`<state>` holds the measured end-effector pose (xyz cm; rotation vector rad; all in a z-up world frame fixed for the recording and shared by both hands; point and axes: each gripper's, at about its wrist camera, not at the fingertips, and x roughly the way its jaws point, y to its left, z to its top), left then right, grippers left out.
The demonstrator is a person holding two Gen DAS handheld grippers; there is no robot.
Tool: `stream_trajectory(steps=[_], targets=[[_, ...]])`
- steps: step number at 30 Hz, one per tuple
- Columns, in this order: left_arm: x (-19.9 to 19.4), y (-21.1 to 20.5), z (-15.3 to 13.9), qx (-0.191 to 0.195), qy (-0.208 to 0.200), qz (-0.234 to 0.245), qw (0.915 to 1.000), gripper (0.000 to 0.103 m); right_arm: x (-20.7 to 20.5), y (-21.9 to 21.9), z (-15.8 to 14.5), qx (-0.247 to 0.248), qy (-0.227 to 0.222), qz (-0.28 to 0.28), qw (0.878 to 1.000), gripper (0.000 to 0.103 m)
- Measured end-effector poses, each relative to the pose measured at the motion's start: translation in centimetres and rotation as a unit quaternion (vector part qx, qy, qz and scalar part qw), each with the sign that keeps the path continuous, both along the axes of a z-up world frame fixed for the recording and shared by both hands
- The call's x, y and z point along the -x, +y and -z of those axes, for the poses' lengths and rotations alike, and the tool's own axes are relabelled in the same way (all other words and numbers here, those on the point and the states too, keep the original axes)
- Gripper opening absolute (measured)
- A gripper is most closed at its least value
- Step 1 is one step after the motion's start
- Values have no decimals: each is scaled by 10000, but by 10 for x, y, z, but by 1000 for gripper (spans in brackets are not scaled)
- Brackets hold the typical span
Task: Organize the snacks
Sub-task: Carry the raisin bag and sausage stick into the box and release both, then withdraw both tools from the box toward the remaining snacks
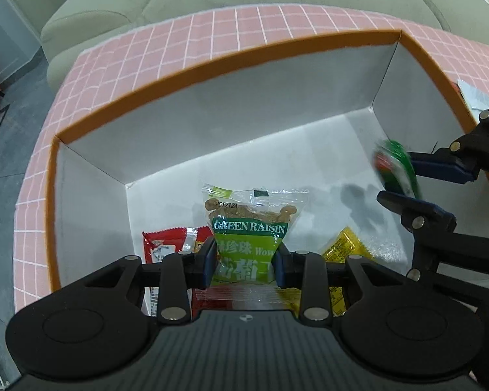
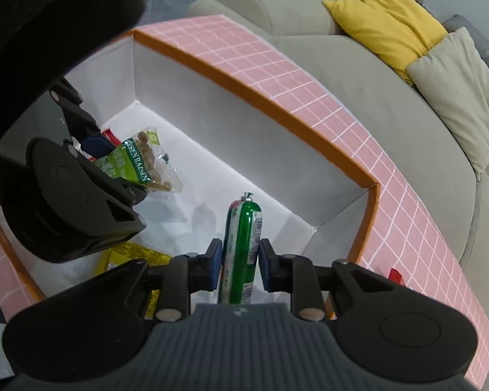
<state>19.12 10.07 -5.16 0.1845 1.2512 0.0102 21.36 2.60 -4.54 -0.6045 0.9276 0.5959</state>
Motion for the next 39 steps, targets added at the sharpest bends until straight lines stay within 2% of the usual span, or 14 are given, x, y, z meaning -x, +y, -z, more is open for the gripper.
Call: stream_trajectory(steps=[8,11,13,14,16,18,24,26,31,37,39], targets=[[-5,1,16,-12,265,50,9996,40,-8,2,14,228,117,-7,9997,20],[-5,-1,18,-48,337,64,9994,43,-10,3,13,215,61,-2,9997,20],[-4,-3,17,-46,309,103,9995,46,-9,2,10,198,55,-13,9998,24],[-3,-4,15,-47,256,126,9996,49,-9,1,8,177,39,-8,9998,30],[-1,-4,8,-73,164,140,9997,63,-7,1,4,126,-17,11,9999,36],[1,-4,0,-63,51,139,9999,67,-4,-1,-1,78,-55,46,9999,45],[11,-4,-27,-28,-319,64,9995,70,8,-16,-26,-310,-278,190,9990,63],[16,-5,-38,-1,-488,-15,9988,71,13,-24,-37,-523,-387,283,9975,66],[31,-10,-60,8,-937,-223,9954,71,26,-48,-59,-975,-576,700,9911,66],[53,-18,-87,52,-1492,-423,9879,71,48,-81,-80,-1502,-862,1222,9773,68],[62,-23,-94,64,-1649,-465,9852,71,58,-93,-85,-1676,-955,1398,9712,79]])
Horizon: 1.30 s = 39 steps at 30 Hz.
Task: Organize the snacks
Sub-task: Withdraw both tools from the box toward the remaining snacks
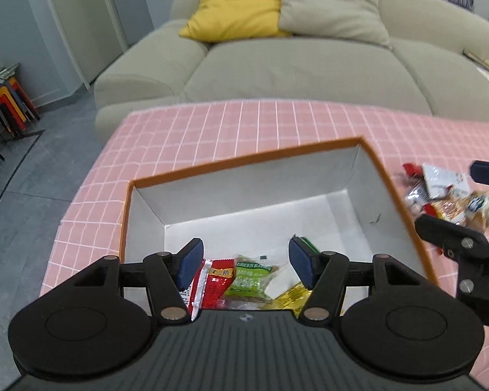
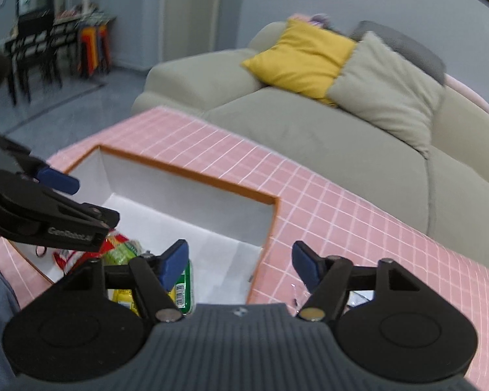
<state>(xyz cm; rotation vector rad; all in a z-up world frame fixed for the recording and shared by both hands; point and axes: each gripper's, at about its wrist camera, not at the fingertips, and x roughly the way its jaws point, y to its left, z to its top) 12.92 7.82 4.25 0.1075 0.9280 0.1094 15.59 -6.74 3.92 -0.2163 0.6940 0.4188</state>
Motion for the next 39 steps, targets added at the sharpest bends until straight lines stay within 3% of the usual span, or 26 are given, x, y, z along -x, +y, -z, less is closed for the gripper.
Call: stream_trajectory(steps=[5,18,23,32,39], targets=[[21,-13,-10,110,-294,91,9995,71,24,-25,-4,-308,-122,394,9987,79],[61,-72,-9,688,-470,664,9943,63,77,-100,16,-572,-32,1285,9901,79],[68,-99,3,1040,-442,876,9897,63,91,-125,33,-424,-47,1517,9875,78],[71,-147,24,1077,-387,1488,9822,62,100,-168,67,-130,162,1815,9832,74],[57,-166,41,1323,-116,1577,9785,61,90,-189,84,-67,293,2010,9791,74]])
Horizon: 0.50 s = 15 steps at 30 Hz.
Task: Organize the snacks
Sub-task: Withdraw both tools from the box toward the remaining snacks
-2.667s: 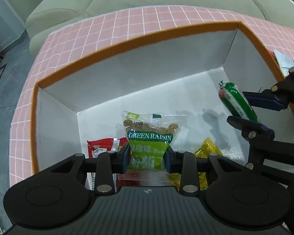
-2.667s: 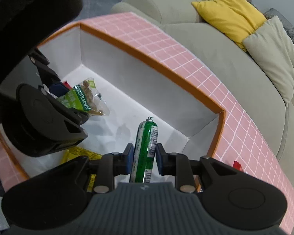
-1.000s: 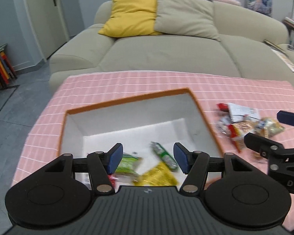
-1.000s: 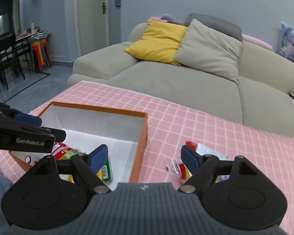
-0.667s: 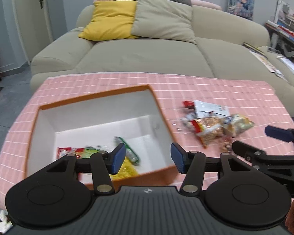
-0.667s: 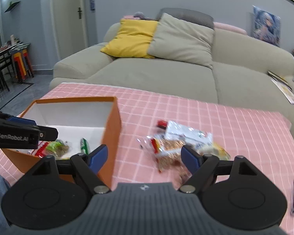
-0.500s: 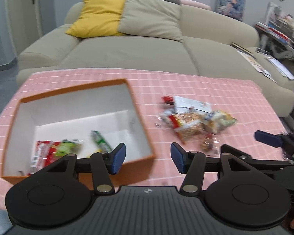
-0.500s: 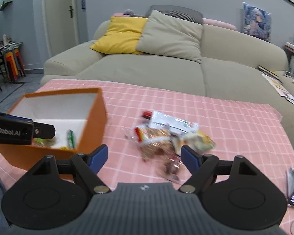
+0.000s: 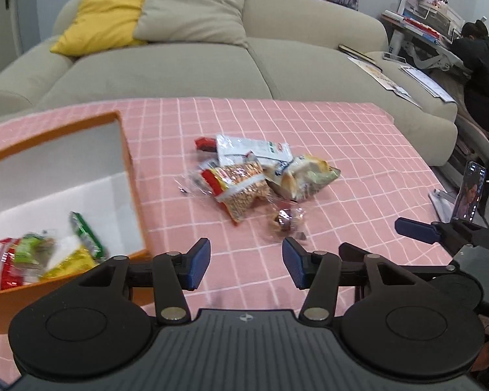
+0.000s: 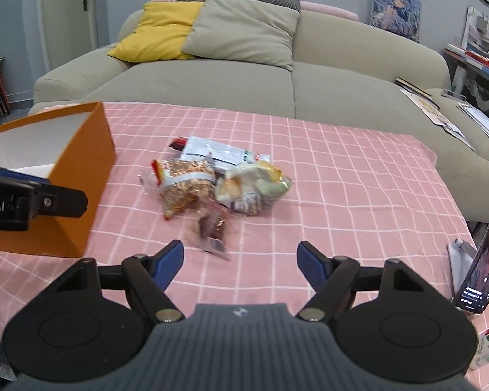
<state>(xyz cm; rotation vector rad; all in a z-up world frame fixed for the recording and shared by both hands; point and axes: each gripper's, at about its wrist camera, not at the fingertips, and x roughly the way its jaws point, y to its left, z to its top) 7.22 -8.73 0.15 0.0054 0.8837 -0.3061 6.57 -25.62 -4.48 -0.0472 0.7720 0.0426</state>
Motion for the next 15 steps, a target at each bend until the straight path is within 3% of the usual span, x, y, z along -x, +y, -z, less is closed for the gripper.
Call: stream_trajectory(steps=[6,15], targets=[[-19,-8,12,-52,207,-124,9997,61,-17,-1,11,27,65,-143,9999,63],[-53,-12,19,-420,302,-157,9985,61,-61,14,33,-87,315,-389,9987,60]])
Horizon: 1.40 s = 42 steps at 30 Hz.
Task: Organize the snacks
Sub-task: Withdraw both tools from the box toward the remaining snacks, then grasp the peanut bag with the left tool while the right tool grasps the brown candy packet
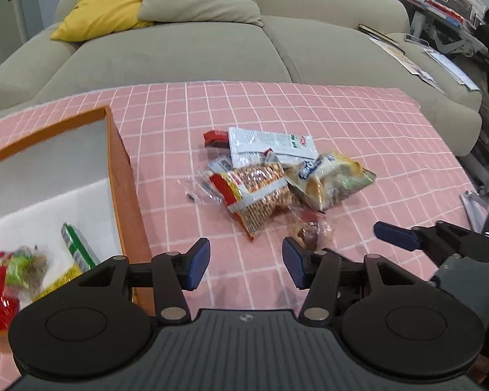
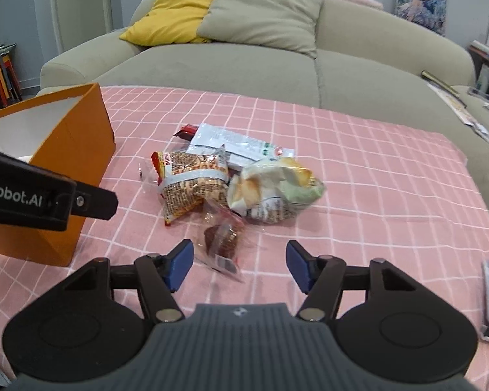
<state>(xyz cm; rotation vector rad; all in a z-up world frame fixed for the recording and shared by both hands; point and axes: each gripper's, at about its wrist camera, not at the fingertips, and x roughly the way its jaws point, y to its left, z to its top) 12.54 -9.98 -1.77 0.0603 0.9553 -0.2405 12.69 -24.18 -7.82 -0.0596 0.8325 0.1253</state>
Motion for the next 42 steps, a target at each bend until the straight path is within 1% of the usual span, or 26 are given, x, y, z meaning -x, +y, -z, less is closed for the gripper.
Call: stream_trajectory(steps=[2,3,4,5,7,9,11,13,16,19,22,24,26,29,30,33,34,36,38,40,42], targets=[[-7,-2,1,-46,-9,62,10000,64,-11,5,6,64,139,0,9999,60],[-11,-3,2,-51,2,123,9999,74,-17,7,10,100,230,18,9997,60],[-15,-5,3,-50,8,191,9998,81,-22,8,13,87,304,33,9995,60],[-18,-6,4,-66,-13,262,9996,82,-27,8,15,35,358,44,9993,59],[-23,-11,5,-193,-62,378,9991,82,-35,9,20,-29,442,71,9990,57],[-31,-13,6,-246,-33,414,9988,82,-41,9,23,-53,516,90,9986,48],[-40,-14,8,-203,24,414,9989,82,-46,9,26,-112,589,121,9981,43],[-46,-17,11,-229,34,429,9988,84,-49,8,28,-196,651,123,9976,35],[-54,-24,17,-414,-7,553,9976,88,-49,8,26,-216,687,133,9973,32],[-60,-32,22,-688,-40,861,9939,88,-48,5,25,-214,759,112,9968,31],[-64,-41,26,-1027,-93,1218,9872,89,-45,-1,23,-168,842,103,9963,31],[-67,-48,30,-1285,-103,1483,9805,89,-44,-6,23,-123,895,103,9959,31],[-70,-55,33,-1540,-174,1707,9730,89,-43,-10,22,-73,933,108,9956,31],[-74,-66,42,-1941,-269,2045,9590,89,-43,-16,23,-125,960,155,9952,31],[-75,-69,46,-2070,-276,2146,9541,89,-42,-18,23,-156,961,178,9951,31],[-78,-78,59,-2340,-205,2338,9435,89,-41,-18,23,-164,939,196,9953,31],[-79,-80,63,-2385,-164,2374,9415,88,-40,-17,23,-154,925,192,9954,31],[-80,-82,69,-2413,-77,2379,9408,85,-38,-18,24,-170,910,195,9955,31],[-79,-84,74,-2520,-101,2332,9392,79,-39,-18,25,-203,913,207,9954,31],[-77,-84,77,-2555,-124,2248,9402,69,-39,-19,25,-217,918,209,9953,31],[-75,-82,77,-2438,-105,2170,9452,62,-39,-18,24,-205,921,204,9953,31]])
